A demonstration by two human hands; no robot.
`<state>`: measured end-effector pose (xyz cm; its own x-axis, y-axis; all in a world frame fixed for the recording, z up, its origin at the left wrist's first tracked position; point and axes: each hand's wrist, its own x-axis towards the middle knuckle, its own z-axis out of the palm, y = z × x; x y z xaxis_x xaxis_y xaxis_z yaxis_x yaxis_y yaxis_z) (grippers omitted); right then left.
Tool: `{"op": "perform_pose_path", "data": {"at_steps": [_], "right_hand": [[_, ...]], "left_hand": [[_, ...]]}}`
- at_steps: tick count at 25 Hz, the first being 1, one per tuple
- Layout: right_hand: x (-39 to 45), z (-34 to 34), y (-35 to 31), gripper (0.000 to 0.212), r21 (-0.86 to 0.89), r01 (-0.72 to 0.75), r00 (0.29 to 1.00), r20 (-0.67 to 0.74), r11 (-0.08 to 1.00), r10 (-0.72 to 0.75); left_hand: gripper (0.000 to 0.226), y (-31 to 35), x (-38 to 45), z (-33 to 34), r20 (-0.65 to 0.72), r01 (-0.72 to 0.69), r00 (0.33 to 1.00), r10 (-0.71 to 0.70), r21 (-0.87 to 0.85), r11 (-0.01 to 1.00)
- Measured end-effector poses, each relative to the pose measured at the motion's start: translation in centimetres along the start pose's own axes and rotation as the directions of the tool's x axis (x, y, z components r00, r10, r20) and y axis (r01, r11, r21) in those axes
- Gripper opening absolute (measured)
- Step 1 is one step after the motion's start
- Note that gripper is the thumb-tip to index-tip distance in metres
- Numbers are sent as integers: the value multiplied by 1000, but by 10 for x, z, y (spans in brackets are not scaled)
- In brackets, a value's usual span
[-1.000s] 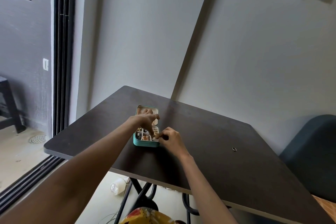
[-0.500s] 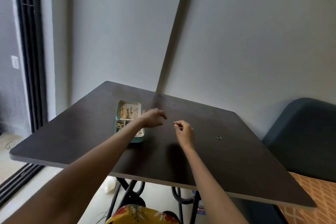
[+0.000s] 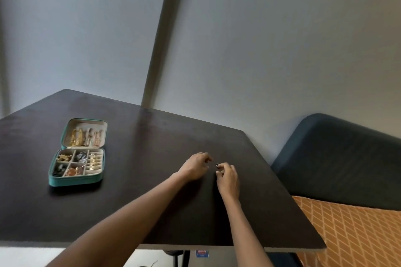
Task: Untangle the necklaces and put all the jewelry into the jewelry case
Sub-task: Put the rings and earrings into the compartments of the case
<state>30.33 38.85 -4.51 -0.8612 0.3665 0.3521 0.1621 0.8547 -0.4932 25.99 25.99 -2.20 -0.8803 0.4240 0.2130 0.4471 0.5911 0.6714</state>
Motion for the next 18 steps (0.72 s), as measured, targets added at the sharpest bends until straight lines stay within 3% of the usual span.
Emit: {"op": "perform_pose_path", "data": {"at_steps": [4,8,11,14,18], "right_hand": [[14,2,2,20,-118,36,999,23,992,-34],[19,2,0,22,-215,-4,999,42,977,13],[22,3,-1,28,-241,48,984,176,969,-5],[26,1,6,23,83,-44,946,323,996,15],[14,-6,8,15,449,-166,946,323,878,14]], "left_hand": [[36,0,10,13,33,-5,999,2,70,998],[36,-2,15,16,-54,-2,998,11,173,985],[32,-1,17,14,-80,-5,997,21,194,981],[26,2,16,9,-51,-19,998,29,179,984],[18,-1,13,0,-29,-5,1000,8,108,994]]}}
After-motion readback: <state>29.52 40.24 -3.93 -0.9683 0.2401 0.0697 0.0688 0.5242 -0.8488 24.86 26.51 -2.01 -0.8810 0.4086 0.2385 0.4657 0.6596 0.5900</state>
